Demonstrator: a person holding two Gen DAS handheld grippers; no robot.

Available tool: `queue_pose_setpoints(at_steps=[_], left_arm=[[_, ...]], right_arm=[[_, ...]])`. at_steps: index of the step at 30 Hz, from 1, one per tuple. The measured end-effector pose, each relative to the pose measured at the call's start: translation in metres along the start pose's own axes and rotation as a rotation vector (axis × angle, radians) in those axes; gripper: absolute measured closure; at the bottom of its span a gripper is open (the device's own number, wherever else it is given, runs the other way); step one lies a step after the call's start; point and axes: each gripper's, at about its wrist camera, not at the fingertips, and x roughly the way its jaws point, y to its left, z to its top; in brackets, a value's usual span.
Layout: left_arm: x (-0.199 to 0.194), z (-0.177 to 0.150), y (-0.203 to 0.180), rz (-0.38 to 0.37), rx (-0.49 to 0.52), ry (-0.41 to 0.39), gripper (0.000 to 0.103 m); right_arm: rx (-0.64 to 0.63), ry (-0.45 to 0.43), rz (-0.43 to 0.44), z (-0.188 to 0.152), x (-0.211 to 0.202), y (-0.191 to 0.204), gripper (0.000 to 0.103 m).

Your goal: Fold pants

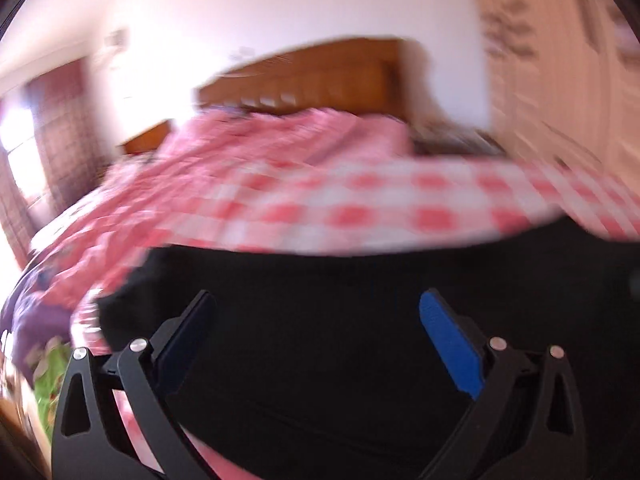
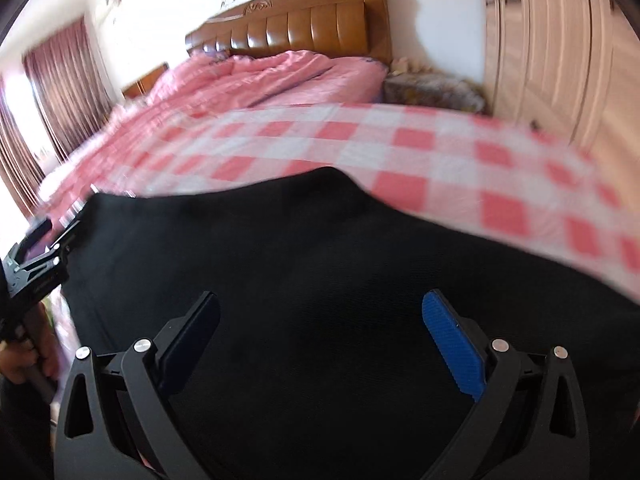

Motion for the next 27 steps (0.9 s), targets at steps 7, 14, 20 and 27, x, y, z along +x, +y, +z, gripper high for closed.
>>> queue_pose_setpoints(at_steps=[7,14,20,27], left_arm=[[0.006,-0.042,-0.075,-0.08,0.227,0.11,0.001],[0.024,-0.046,-0.059,-0.158,0.089,0.178,0.001],[0.035,-0.048,-0.044,-0.233,-0.006,0.226,0.001],[0.037,-0.047,-0.043,-0.242,-0.019,0.222,0.001]], right_arm=[[-0.121,0.02,-0.261,-0.046,-0.033,-0.042,0.005],[0.015,0.051,-0.254,-0.104,-0.056,-0.121,0.005],[-0.001,0.018,-0.259,-0.107,-0.074,-0.12,0.005],[0.03,0.004,-0.232,-0.118,-0.067,-0.123,0.004]])
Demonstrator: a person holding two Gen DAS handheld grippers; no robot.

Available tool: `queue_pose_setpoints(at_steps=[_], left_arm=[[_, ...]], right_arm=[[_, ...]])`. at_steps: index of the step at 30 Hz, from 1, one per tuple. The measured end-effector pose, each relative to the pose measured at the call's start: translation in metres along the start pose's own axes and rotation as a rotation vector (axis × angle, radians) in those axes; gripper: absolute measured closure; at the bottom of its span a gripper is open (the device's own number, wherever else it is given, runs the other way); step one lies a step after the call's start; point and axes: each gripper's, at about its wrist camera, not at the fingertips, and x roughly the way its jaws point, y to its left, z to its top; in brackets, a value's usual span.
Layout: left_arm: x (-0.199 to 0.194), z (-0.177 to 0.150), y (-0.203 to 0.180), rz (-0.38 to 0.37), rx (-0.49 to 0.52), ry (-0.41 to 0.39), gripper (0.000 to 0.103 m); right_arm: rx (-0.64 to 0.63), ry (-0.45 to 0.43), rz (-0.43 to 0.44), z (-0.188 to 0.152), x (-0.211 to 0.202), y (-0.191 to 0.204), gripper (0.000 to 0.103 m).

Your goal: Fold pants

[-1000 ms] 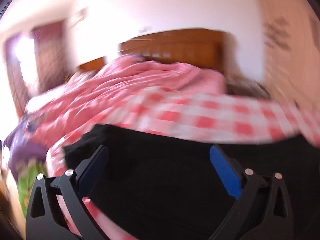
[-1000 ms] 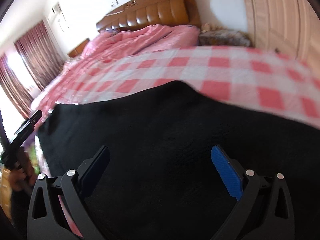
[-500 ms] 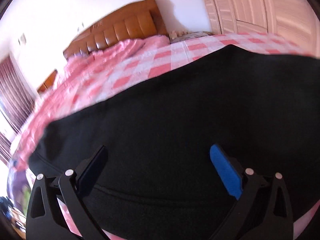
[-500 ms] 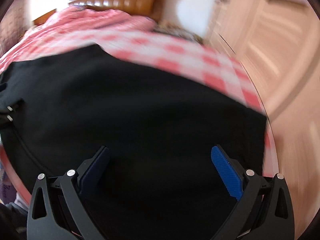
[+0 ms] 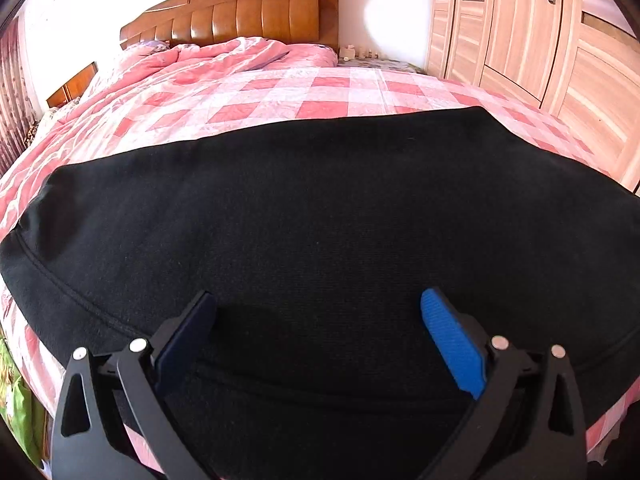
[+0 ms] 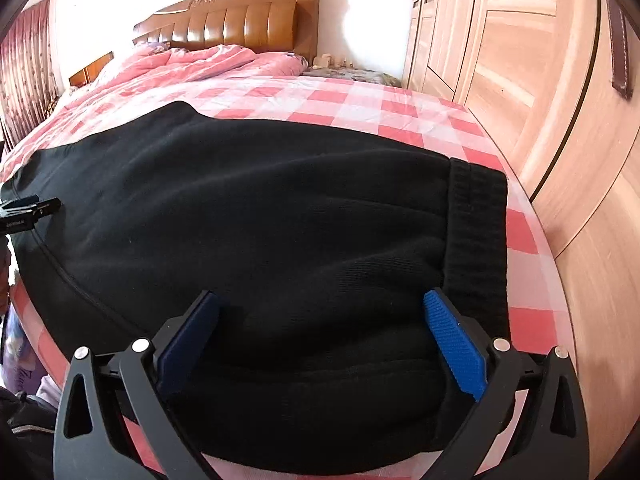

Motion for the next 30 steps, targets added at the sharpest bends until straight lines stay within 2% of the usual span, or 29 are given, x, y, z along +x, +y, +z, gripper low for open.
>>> queue_pose_setpoints(at_steps=[13,17,19,20,22,24,26,28,29,30], left_arm=[[-0.002,-0.003,0.001,-0.018,-0.004,-0.011,0.001],[-0.003,-0.002,0.003,-0.026,-0.007,-0.004,0.001],[-0.01,-0.001,0.014,-0.034,-0.039,-0.002,0.001],[-0.018,0.0,0.027,-0.046,-0.08,-0.022,0.001],[-0.033,0.001,0.063,-0.071,-0.188,-0.079,0.001],[-0.043,0.001,0.117,-0.072,-0.362,-0.117,0.001],[-0.044,-0.002,0.178,-0.103,-0.536,-0.093,0.001],[-0.051,-0.013,0.232,-0.134,-0.704,-0.102,0.001],[-0.057,-0.024,0.269,-0.139,-0.825,-0.108,0.001],[-0.059,-0.031,0.293,-0.134,-0.901,-0.098,0.001]], right_arm=[[0.01,0.025,-0.029,0.003,0.003,0.004,0.004],[0.001,0.058,-0.032,0.006,0.002,0.004,0.005],[-0.009,0.084,-0.041,0.011,-0.002,0.006,0.005],[-0.02,0.078,-0.069,0.018,-0.008,0.01,0.005],[-0.036,0.007,-0.085,0.031,-0.022,0.023,0.005],[-0.068,-0.084,-0.026,0.054,-0.037,0.049,0.005],[-0.117,-0.141,0.081,0.081,-0.04,0.093,0.005],[-0.192,-0.134,0.201,0.104,-0.033,0.147,0.005],[-0.279,-0.119,0.242,0.114,-0.027,0.186,0.005],[-0.351,-0.126,0.255,0.119,-0.024,0.215,0.005]])
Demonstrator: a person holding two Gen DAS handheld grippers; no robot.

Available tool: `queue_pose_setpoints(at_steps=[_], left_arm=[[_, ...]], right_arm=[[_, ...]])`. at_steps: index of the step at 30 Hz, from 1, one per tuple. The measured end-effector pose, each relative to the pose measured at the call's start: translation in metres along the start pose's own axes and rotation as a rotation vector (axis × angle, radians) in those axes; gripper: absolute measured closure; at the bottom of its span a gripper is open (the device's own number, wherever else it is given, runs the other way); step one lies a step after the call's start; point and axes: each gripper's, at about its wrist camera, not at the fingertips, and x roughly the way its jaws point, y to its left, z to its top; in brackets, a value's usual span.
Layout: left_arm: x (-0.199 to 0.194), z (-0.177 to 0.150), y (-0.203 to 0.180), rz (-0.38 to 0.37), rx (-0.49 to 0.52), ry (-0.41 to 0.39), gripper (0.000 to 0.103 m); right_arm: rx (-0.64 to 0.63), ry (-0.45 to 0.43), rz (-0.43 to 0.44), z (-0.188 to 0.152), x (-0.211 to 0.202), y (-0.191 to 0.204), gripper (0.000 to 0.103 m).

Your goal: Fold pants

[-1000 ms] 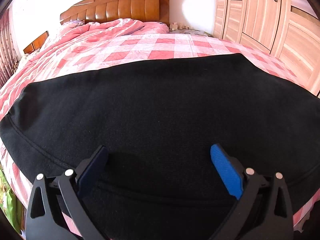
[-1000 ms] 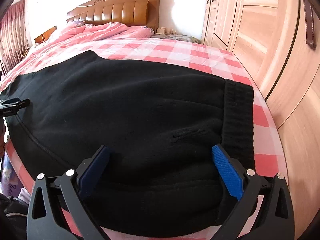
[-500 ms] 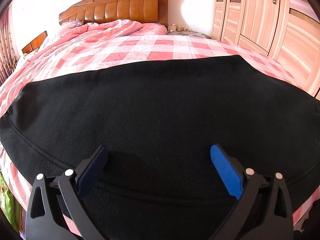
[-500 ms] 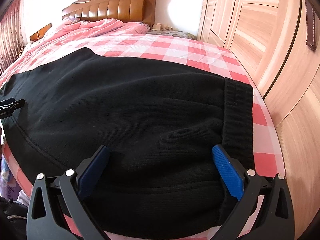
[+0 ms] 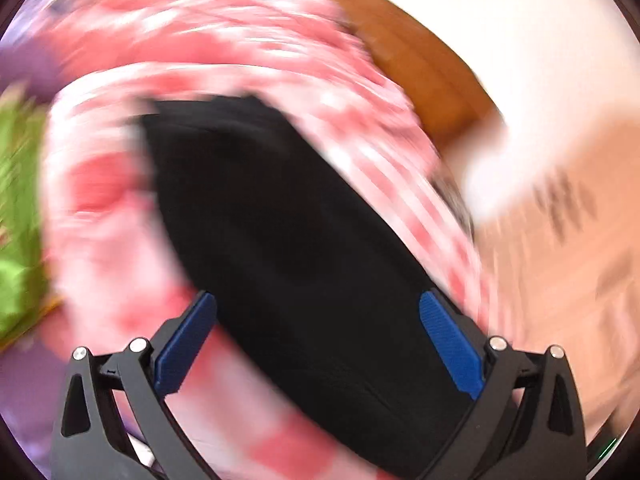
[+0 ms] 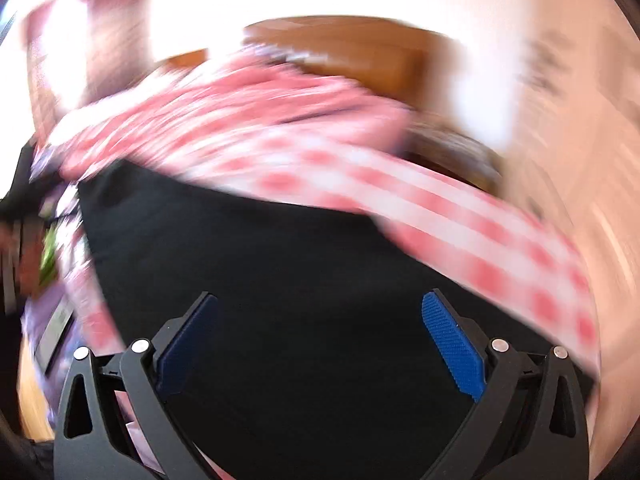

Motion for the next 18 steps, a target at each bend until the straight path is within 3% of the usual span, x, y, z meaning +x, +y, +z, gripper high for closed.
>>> queue_pose_setpoints(at_steps=[3,5,9,13,15,16,18], left_arm=[[0.001,0.042,0.054,-0.044,-0.141,0.039,0.003],[0.009,0.06,0.081,-0.083,-0.22,0.07,0.009],[0.026,0.081,0.093,-0.14,-0.208,0.095,0.016],[0.046,0.09,0.09,-0.149,-0.194,0.121,0.017],[0.061,0.094,0.082,-0.117,-0.146,0.167,0.017],[0.067,0.097,0.077,-0.089,-0.115,0.173,0.015],[0.075,0.103,0.076,-0.108,-0.121,0.178,0.004]], right_arm=[[-0.146,-0.029,0.088,0.033,0.031,0.073,0.005],[-0.155,-0.018,0.175,0.043,0.046,0.104,0.005],[-0.166,0.049,0.309,0.041,0.073,0.147,0.005],[-0.193,0.107,0.311,0.026,0.089,0.165,0.005],[-0.18,0.119,0.309,0.023,0.093,0.164,0.005],[-0.171,0.123,0.308,0.021,0.095,0.164,0.005],[-0.142,0.124,0.308,0.022,0.099,0.158,0.005]])
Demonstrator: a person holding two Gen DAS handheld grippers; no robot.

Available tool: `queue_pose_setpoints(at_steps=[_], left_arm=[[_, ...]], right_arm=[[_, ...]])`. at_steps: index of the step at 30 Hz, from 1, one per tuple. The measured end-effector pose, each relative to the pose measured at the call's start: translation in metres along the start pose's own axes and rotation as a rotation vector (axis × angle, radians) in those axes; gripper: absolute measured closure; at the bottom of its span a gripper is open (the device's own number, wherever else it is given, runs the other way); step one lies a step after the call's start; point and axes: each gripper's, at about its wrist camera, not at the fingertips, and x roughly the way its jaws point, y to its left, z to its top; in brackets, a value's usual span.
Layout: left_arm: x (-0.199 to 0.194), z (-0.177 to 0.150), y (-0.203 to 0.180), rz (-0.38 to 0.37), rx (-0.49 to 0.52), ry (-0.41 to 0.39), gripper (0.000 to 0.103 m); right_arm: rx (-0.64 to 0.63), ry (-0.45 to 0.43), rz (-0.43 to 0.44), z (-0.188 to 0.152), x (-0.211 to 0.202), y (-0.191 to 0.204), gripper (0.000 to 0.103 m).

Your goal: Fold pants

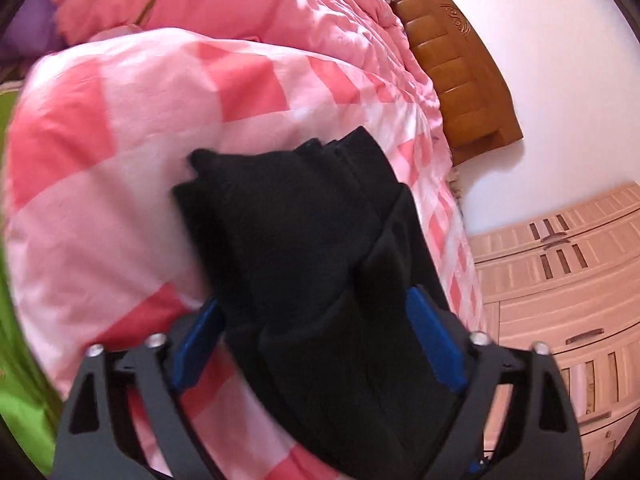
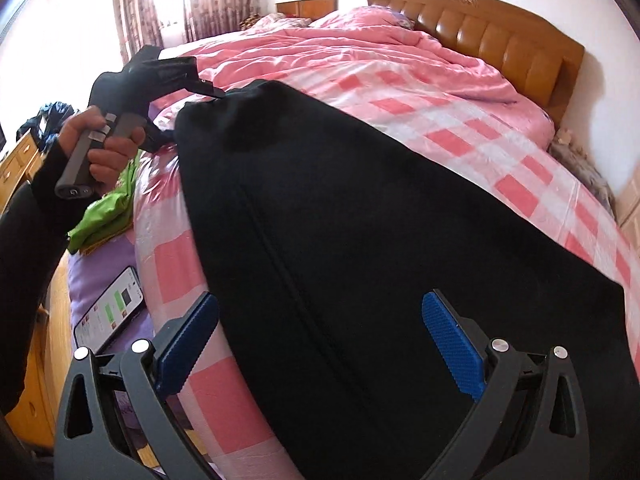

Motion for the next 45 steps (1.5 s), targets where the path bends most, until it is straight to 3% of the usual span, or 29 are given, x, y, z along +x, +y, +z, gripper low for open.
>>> queue_pose_setpoints(at_steps=[2,3,4,5,7,11,13,14,15,18,22,26,30,33,35,37,38,39,40,44,45], left_arm=[[0.004,0.003,-0.004,-0.001,-0.006,-0.012,0.003],[0.004,0.003,-0.009,0.018,0.022,-0.026,0.011],[0.005,0.0,-0.013,0.105,0.053,-0.044,0.052],[0.006,-0.005,-0.014,0.131,0.064,-0.047,0.065],[0.0,-0.014,-0.013,0.117,0.073,-0.088,0.072],[-0.023,-0.025,-0.023,0.103,0.106,-0.177,0.077],[-0.028,-0.025,-0.034,0.118,0.135,-0.195,0.078],[-0.03,-0.027,-0.043,0.132,0.162,-0.206,0.078],[-0.032,-0.029,-0.051,0.142,0.184,-0.214,0.078],[-0.044,-0.04,-0.084,0.164,0.273,-0.253,0.078],[-0.053,-0.07,-0.146,0.223,0.464,-0.333,0.078],[-0.047,-0.149,-0.218,0.275,0.787,-0.405,0.078],[-0.018,-0.246,-0.258,0.274,1.091,-0.404,0.078],[0.012,-0.321,-0.261,0.297,1.333,-0.346,0.076],[0.045,-0.369,-0.254,0.314,1.518,-0.249,0.057],[0.065,-0.396,-0.247,0.333,1.618,-0.162,0.042],[0.066,-0.411,-0.243,0.378,1.687,-0.239,0.034],[0.06,-0.418,-0.242,0.386,1.717,-0.294,0.024],[0.044,-0.423,-0.243,0.332,1.733,-0.322,0.008],[-0.012,-0.417,-0.246,0.174,1.662,-0.347,0.003],[-0.018,-0.41,-0.246,0.167,1.627,-0.345,0.003]], right_arm=[[0.025,-0.006,0.015,0.001,-0.001,-0.004,0.005],[0.03,-0.009,0.019,0.001,-0.002,-0.005,0.005],[0.03,-0.013,0.022,0.001,-0.004,-0.005,0.005],[0.025,-0.018,0.023,0.003,-0.004,-0.005,0.005],[0.01,-0.03,0.02,0.01,-0.003,-0.005,0.005],[0.055,-0.022,0.036,0.029,0.016,-0.018,0.005],[0.085,0.118,0.017,0.03,0.048,-0.026,0.004],[0.086,0.14,0.014,0.028,0.056,-0.027,0.004],[0.055,0.102,0.019,0.028,0.053,-0.024,0.004],[0.045,0.138,0.01,0.031,0.051,-0.023,0.005],[0.139,-0.001,0.053,0.026,0.012,-0.042,0.005],[0.295,-0.128,0.029,0.013,-0.037,-0.091,0.004],[0.405,-0.19,-0.033,-0.004,-0.07,-0.136,0.004],[0.49,-0.217,-0.057,-0.022,-0.087,-0.164,0.004],[0.553,-0.221,-0.058,-0.035,-0.092,-0.18,0.004],[0.599,-0.21,-0.048,-0.041,-0.089,-0.193,0.004],[0.623,-0.202,-0.035,-0.047,-0.089,-0.197,0.004],[0.63,-0.199,-0.022,-0.05,-0.088,-0.2,0.004],[0.635,-0.198,-0.009,-0.053,-0.087,-0.203,0.004],[0.695,-0.167,0.078,-0.065,-0.078,-0.205,0.004],[0.707,-0.157,0.115,-0.063,-0.07,-0.203,0.004]])
